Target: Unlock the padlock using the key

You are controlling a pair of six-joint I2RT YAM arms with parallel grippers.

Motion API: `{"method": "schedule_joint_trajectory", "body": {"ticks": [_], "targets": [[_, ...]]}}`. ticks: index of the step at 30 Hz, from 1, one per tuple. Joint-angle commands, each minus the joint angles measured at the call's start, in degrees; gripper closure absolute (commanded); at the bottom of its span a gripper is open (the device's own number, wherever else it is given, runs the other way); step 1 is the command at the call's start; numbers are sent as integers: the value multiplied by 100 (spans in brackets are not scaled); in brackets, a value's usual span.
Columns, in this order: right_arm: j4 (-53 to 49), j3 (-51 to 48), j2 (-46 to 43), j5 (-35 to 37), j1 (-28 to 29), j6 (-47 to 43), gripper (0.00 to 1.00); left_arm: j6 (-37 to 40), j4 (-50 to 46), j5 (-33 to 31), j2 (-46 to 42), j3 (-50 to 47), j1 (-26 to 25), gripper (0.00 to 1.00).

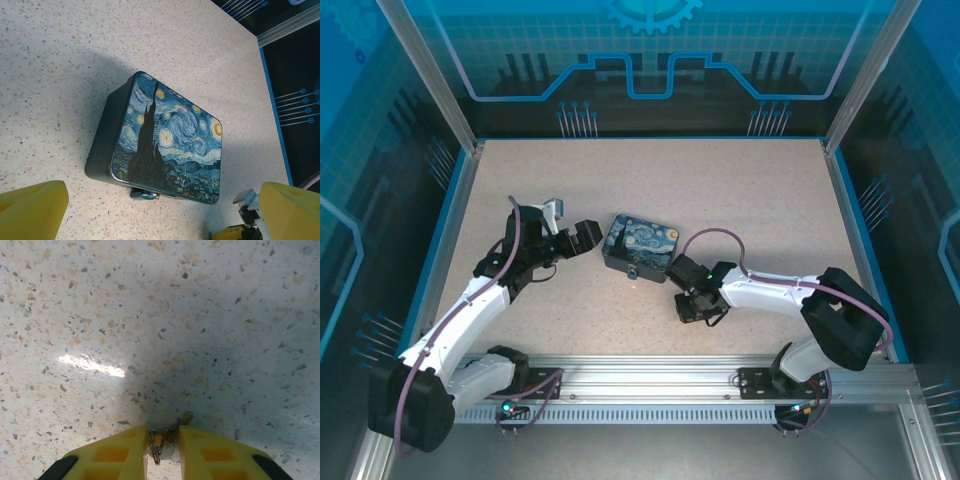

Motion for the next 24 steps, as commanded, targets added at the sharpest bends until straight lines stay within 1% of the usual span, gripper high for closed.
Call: {"method": "schedule_joint_trajectory", "body": {"ticks": [1, 9, 12, 14, 18, 21, 24], "targets": [[-32, 21, 103, -64, -37, -47, 79, 24, -100, 40, -73, 95, 31, 1], [-70, 63, 131, -76, -26, -80, 91, 58, -131, 13, -73, 103, 31, 1], [-112, 96, -25, -22, -22, -184, 97, 97, -188, 0, -82, 134, 31, 1], [-97, 116, -168, 32, -28, -377, 99, 107, -249, 2, -99, 176, 30, 1], [93, 271, -524, 63, -27, -1181, 100, 105, -449, 59, -152, 319, 31, 1], [196, 651, -728, 12, -26, -2140, 100, -20, -674, 295, -152, 495, 31, 1], [122, 1216, -771, -18, -26, -3198, 100, -441, -763, 626, -161, 594, 31, 1]]}}
